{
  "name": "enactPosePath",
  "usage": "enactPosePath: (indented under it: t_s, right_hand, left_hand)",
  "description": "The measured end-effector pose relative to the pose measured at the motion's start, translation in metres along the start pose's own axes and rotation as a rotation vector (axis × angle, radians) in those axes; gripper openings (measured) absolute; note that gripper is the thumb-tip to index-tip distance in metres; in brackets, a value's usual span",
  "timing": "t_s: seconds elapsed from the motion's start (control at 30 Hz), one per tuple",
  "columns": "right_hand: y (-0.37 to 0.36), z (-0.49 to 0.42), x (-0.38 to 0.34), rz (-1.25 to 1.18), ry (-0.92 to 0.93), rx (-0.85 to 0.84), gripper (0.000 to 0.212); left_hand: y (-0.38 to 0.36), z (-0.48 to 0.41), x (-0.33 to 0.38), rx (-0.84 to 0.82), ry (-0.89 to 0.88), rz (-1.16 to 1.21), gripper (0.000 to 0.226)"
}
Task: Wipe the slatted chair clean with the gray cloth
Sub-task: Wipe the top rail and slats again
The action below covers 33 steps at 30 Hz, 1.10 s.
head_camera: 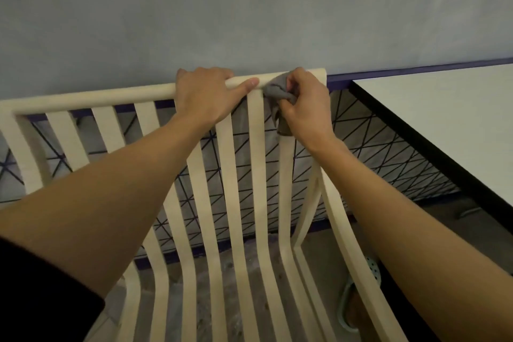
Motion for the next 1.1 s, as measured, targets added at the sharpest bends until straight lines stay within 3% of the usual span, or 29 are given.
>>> enactPosePath:
  t_s: [0.9, 1.1]
  right_hand:
    - [-0.084, 0.205, 0.113, 0.041, -0.342, -0.163, 0.026]
    - [-0.098, 0.256, 0.143, 0.131, -0.500, -0.330, 0.021]
  left_hand:
    - [-0.007, -0.003, -0.002, 0.050, 0.003, -0.038, 0.066]
    - [-0.006, -0.002, -0.002, 0.066, 0.013, -0.034, 0.067]
Point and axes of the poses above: each hand's wrist, its own z-axis away from the middle knuckle, its own y-axis out of the back of the hand, x = y × z, the point moved 3 cm from there along -z, towards the middle knuckle, and after that the axes turned 4 degrees about -y, right-handed, at the moved point
